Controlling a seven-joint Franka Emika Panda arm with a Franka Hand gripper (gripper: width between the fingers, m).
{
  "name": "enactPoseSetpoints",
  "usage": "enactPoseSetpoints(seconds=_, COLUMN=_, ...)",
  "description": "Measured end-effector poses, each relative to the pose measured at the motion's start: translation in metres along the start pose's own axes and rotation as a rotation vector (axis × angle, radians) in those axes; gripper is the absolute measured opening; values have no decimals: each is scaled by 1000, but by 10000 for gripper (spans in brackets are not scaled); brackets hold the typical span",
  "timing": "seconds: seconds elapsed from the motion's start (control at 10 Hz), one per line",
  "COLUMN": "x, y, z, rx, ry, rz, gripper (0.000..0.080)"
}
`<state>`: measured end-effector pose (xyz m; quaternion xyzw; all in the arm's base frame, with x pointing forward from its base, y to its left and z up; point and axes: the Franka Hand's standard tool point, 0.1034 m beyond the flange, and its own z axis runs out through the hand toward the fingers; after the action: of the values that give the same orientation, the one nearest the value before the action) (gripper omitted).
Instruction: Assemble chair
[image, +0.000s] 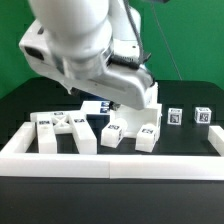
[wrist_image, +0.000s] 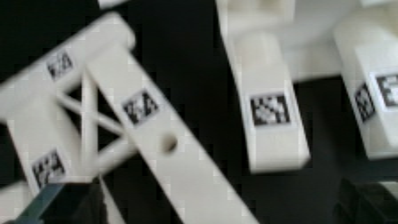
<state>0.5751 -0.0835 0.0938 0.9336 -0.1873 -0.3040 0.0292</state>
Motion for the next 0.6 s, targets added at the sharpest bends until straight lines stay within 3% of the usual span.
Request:
enactPoseSetpoints(seconds=0.4, x=7, y=-4, z=-15, rx=60, ry=342, rz=-95, gripper=649)
enactPoseSetpoints(seconds=0.6, x=9, y=-7, z=-13, rx=71, ry=438, rz=-96, gripper=649)
